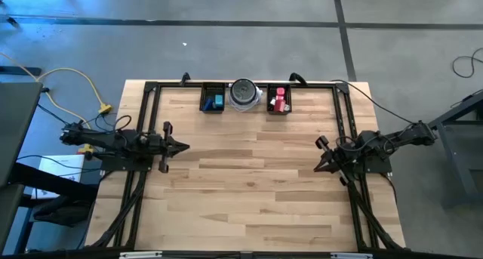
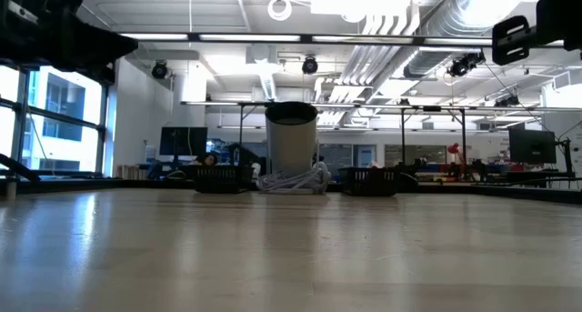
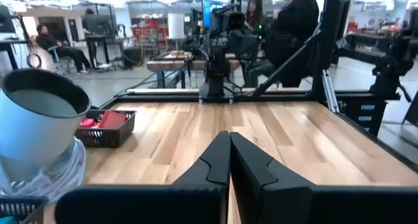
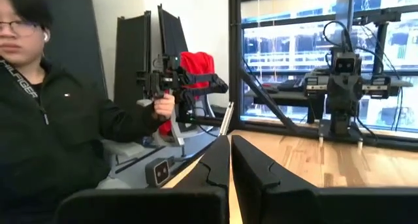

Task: Pick & Place Office items
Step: Return to Home Position

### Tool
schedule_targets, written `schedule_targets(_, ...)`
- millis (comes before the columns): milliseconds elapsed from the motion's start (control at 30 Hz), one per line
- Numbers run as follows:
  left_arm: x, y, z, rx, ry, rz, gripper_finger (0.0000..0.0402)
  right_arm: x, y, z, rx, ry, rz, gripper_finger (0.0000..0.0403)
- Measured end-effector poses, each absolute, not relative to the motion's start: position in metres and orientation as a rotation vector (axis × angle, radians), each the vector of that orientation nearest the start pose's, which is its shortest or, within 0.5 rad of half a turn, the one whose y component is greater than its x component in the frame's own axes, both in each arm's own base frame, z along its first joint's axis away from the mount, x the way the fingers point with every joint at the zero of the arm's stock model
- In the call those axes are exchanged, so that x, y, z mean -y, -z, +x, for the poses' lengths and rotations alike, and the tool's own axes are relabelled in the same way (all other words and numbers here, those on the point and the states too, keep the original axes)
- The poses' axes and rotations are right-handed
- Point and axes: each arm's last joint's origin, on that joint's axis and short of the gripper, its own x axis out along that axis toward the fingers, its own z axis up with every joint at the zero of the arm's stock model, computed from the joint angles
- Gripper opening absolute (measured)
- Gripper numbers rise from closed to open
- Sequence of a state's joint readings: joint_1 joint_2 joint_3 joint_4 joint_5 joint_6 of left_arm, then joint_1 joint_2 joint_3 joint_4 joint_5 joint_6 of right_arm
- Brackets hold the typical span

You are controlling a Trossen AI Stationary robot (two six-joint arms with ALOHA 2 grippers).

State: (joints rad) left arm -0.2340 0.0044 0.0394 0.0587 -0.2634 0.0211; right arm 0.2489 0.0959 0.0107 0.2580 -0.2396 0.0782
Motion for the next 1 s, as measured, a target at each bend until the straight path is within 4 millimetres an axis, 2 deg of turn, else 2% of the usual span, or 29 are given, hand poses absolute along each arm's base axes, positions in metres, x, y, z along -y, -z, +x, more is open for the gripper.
schedule_targets(267,0.015,-0.177,0.095,0.092,-0.032,-0.006,0.0000,-0.033,-0.181,0.095,0.136,-0.568,0.044,0.0003)
schedule_targets(467,0.010,-0.172,0.096,0.050,-0.080,-0.009,0.0000,-0.029,-0.170,0.098,0.012,-0.415,0.057,0.0003)
schedule_targets(667,0.004,-0.171,0.096,0.049,-0.144,-0.033,0.0000,-0.025,-0.165,0.100,-0.026,-0.381,0.048,0.0003)
schedule_targets(1000,-0.006,-0.168,0.098,0.017,-0.245,-0.054,0.0000,-0.008,-0.160,0.103,-0.077,-0.076,0.072,0.0003)
